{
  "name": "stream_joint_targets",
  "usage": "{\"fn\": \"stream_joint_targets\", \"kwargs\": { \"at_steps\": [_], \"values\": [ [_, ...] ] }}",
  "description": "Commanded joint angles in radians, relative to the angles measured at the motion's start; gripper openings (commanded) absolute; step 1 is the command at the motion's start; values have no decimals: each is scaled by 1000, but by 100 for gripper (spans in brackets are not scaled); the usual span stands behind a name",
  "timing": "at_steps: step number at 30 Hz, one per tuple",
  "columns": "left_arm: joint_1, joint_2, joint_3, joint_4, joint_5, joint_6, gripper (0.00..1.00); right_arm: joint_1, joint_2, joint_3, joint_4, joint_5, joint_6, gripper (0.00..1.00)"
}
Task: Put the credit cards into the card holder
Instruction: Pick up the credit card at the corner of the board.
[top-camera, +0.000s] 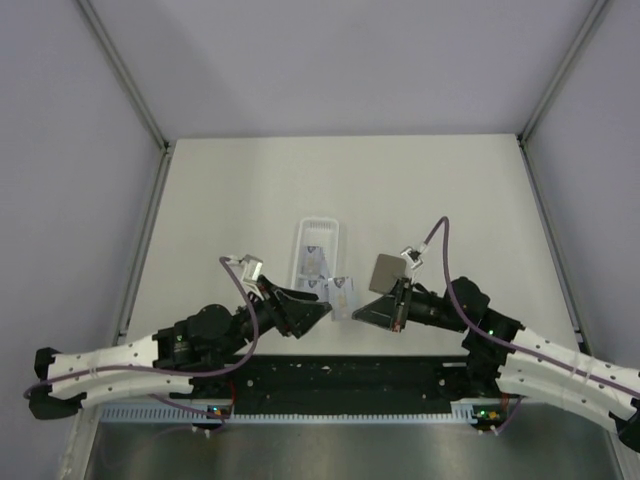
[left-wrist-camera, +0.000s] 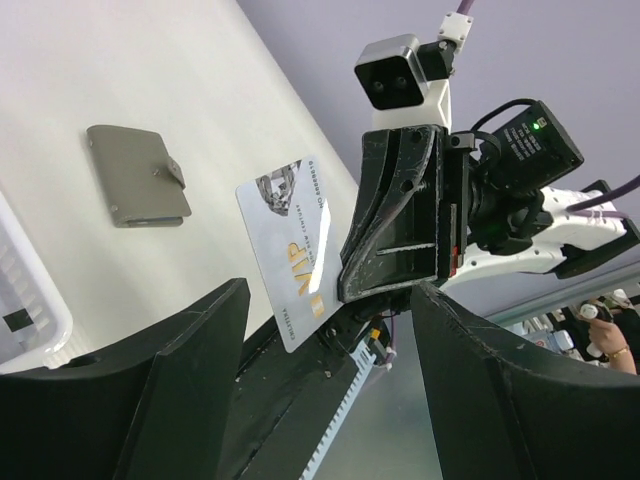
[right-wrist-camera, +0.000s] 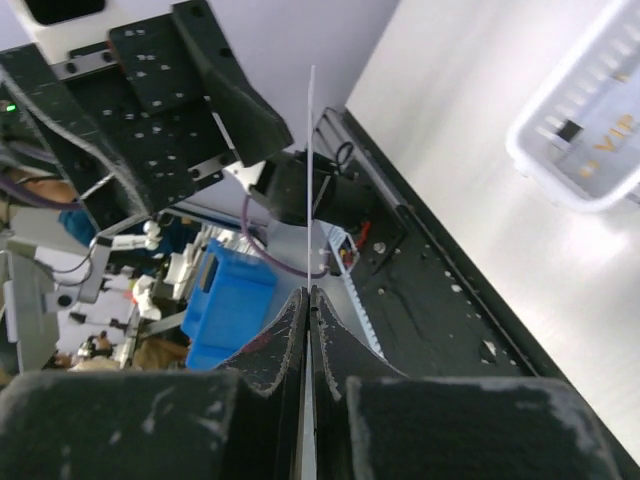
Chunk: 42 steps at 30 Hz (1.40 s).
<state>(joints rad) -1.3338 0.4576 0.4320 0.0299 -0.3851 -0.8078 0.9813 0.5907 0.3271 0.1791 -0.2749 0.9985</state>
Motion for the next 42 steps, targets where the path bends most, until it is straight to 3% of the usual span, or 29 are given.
{"fn": "stream_joint_targets", "kwargs": {
  "at_steps": [1, 8, 21, 28, 34, 37, 40, 42],
  "values": [
    [2, -27, -7, 33, 34, 35, 72, 5, 20, 24, 244, -105, 32, 0],
    [2, 26, -10, 56, 55, 21, 69, 3, 4, 18, 298, -141, 57, 0],
    [2, 75, -22, 245, 80, 29, 50, 3, 32, 15, 266, -158, 52, 0],
    [2, 76, -21, 246, 87, 30, 33, 5, 43, 7, 275, -156, 55, 0],
    [2, 90, -19, 248, 103, 30, 10, 5, 47, 10, 267, -149, 49, 0],
    [2, 101, -21, 260, 120, 36, 0, 3, 43, 21, 240, -135, 31, 0],
    [2, 101, -32, 278, 140, 53, 0, 3, 31, 65, 101, -97, -20, 0],
    [2, 93, -29, 256, 131, 56, 0, 5, 20, 111, -25, -54, -73, 11]
  ]
}}
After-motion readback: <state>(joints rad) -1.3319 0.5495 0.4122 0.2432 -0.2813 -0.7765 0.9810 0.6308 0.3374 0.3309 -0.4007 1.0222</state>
